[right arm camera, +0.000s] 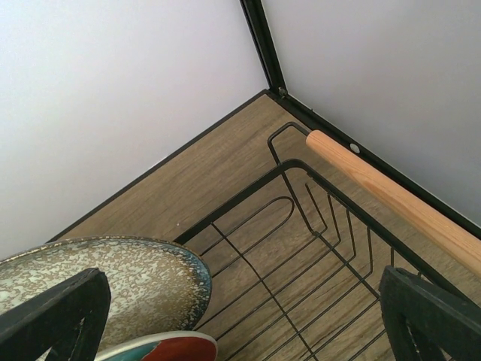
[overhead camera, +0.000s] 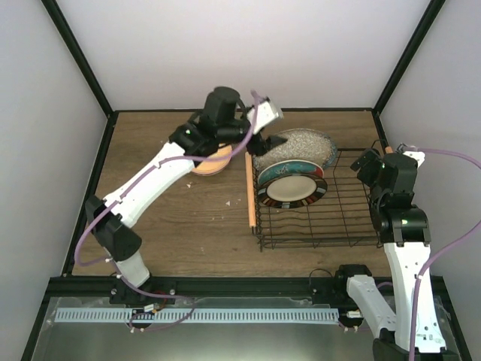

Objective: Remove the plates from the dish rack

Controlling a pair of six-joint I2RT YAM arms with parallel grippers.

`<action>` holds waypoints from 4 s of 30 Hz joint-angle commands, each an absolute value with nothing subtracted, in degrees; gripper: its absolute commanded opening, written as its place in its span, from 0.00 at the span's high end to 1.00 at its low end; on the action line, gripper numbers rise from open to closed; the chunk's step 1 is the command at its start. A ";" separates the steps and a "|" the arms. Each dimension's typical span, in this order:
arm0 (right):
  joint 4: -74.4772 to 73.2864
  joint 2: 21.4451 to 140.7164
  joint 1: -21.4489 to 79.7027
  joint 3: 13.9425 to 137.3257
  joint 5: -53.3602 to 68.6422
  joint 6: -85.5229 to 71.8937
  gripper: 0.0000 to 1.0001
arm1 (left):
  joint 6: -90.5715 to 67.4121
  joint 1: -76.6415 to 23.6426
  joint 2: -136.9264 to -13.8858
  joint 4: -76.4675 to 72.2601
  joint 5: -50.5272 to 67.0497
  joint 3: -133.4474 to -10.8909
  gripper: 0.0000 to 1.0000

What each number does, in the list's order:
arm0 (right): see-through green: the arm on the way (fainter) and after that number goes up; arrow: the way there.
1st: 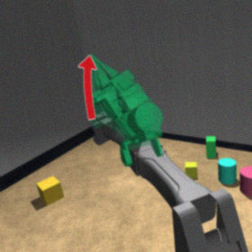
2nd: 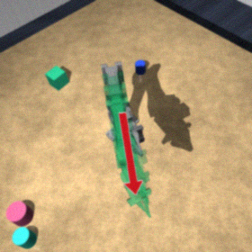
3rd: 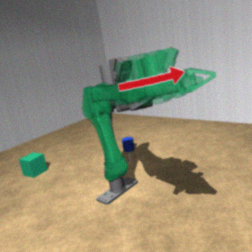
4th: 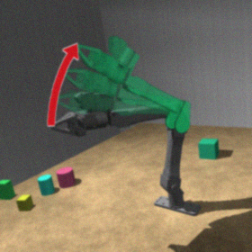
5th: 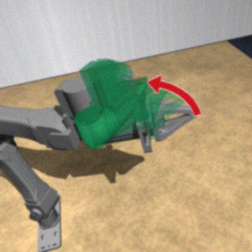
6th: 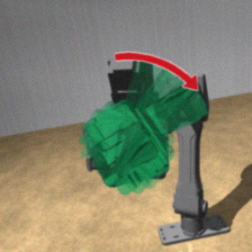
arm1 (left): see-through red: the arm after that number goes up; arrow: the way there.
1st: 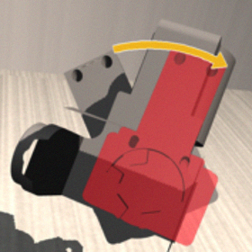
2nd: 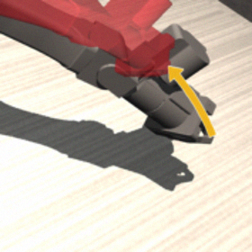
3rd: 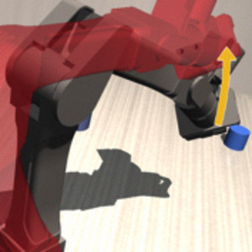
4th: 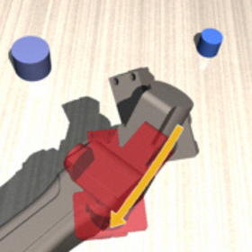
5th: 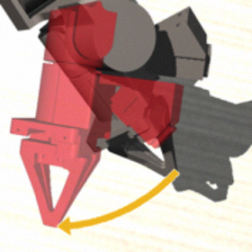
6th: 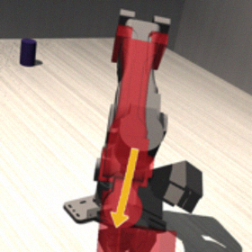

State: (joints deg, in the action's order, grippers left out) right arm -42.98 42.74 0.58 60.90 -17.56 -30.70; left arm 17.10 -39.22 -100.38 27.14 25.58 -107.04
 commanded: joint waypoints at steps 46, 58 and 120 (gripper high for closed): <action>-43.20 38.87 1.05 60.57 -19.00 -26.46 0.00 | 33.06 -53.70 -110.77 32.41 12.40 -101.03 0.96; -43.11 38.48 1.05 60.12 -18.98 -26.66 0.00 | 28.34 -53.82 -109.47 33.56 11.30 -113.00 0.96; -41.82 41.84 1.06 61.42 -19.07 -26.46 0.00 | -26.91 3.08 -105.58 6.23 39.41 -75.20 0.96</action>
